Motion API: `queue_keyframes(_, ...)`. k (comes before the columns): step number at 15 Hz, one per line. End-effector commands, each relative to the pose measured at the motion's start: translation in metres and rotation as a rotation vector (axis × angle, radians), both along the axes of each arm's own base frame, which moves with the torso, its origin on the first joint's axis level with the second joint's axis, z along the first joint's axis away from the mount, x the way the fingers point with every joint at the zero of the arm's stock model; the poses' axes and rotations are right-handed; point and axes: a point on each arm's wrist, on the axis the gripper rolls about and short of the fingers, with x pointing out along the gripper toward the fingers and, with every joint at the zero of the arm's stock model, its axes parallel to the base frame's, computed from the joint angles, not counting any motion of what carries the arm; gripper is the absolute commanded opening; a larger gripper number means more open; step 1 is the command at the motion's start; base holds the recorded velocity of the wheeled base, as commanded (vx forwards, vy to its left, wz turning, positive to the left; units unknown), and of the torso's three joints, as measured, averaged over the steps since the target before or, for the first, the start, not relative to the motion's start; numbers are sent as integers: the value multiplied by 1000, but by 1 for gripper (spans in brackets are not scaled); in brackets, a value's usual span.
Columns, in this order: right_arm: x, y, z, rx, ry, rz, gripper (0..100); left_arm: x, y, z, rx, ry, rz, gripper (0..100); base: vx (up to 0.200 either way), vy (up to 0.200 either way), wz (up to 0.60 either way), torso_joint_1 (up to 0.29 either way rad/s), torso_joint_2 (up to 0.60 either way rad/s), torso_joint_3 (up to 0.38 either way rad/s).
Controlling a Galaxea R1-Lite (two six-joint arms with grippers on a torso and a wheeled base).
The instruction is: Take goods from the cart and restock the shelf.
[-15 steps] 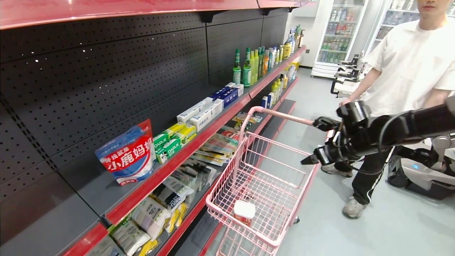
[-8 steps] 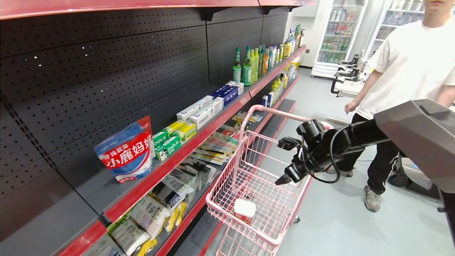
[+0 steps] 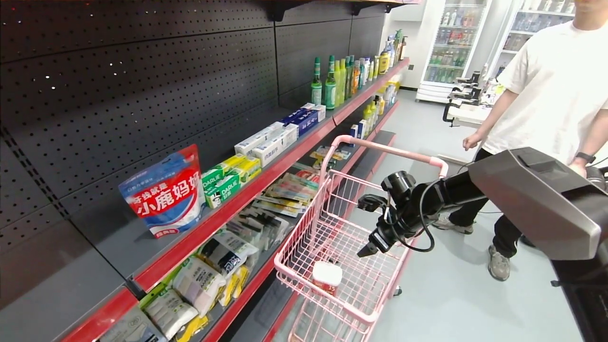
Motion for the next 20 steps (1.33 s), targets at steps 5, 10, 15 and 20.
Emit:
queue_keyframes(5, -5, 40, -14, 23, 14, 102, 100, 0, 0, 0, 0, 1, 1, 100, 0, 0, 0, -148, 337, 188)
queue_keyframes(10, -5, 49, -27, -3, 1, 186, 100, 0, 0, 0, 1, -1, 1, 100, 0, 0, 0, -152, 342, 196)
queue_keyframes(15, 2, 53, -21, 30, -26, 199, 100, 0, 0, 0, 3, -1, 0, 100, 0, 0, 0, -146, 359, 203)
queue_keyframes(20, 1, 57, -22, 34, -24, 213, 100, 0, 0, 0, 3, -1, -2, 100, 0, 0, 0, -28, 74, 47)
